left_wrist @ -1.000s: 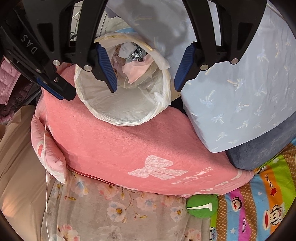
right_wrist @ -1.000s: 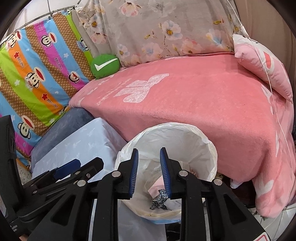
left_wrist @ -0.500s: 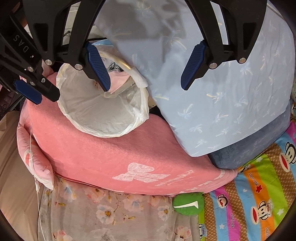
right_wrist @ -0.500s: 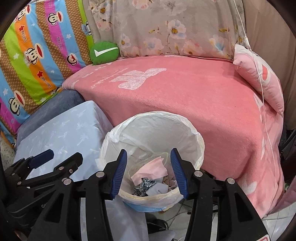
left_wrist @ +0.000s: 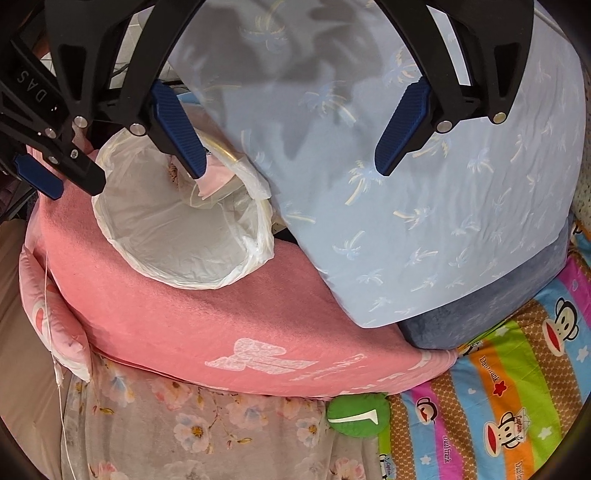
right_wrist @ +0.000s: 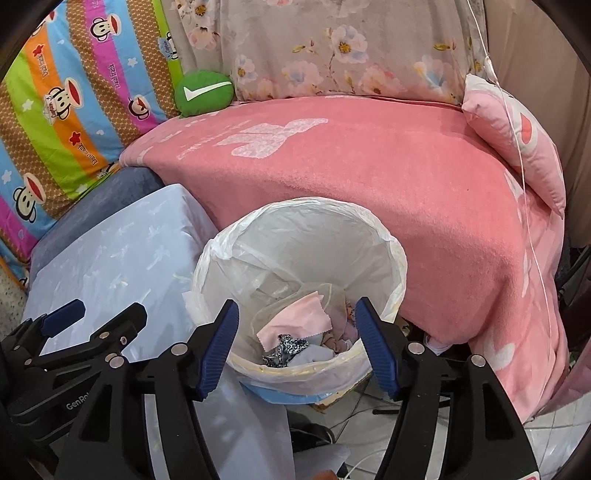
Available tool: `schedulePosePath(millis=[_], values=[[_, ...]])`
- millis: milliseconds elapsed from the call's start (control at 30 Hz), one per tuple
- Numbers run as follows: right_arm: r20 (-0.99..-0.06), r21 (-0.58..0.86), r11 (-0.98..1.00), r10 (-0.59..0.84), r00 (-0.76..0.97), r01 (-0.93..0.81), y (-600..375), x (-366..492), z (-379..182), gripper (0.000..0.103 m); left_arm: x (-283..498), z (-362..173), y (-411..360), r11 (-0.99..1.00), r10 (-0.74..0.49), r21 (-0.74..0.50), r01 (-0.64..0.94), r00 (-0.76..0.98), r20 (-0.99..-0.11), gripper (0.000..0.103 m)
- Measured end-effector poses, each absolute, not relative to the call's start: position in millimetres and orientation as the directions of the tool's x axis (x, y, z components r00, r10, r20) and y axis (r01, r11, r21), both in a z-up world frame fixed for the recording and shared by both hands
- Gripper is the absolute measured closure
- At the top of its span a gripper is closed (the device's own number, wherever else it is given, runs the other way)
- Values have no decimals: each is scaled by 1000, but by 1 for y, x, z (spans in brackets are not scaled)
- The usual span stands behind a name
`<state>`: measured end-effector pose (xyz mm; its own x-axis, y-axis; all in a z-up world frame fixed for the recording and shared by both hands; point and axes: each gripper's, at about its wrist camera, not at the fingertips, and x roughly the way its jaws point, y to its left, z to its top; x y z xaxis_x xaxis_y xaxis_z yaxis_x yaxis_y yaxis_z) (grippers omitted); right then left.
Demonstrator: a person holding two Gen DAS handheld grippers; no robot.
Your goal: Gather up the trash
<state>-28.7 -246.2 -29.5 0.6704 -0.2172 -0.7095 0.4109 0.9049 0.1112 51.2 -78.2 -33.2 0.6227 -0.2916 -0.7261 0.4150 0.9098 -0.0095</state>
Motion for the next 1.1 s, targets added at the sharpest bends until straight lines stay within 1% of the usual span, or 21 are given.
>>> schedulePosePath(millis=[33, 100, 200, 700, 767, 800, 1100], values=[[-710, 110, 906, -217, 670, 410, -246, -28, -30, 30, 51, -34, -78, 911, -288, -8, 412, 624, -727, 13], [-711, 105, 906, -220, 667, 410, -245, -28, -31, 27, 51, -35, -78, 913, -282, -4, 408, 624, -728, 13], [-714, 103, 905, -222, 664, 413, -246, -28, -34, 19, 49, -36, -78, 914, -274, 7, 405, 630, -726, 13], [-718, 76, 899, -251, 649, 431, -248, -35, -37, 15, 49, -41, -75, 920, -253, 21, 392, 631, -733, 13], [-717, 73, 898, -255, 649, 434, -249, -37, -36, 11, 48, -41, -75, 921, -251, 20, 389, 632, -734, 13], [-716, 75, 898, -254, 650, 434, -250, -38, -36, 5, 47, -41, -74, 922, -248, 22, 388, 633, -733, 12], [-714, 46, 900, -274, 644, 434, -249, -42, -33, 5, 45, -40, -75, 923, -239, 33, 383, 639, -731, 12]])
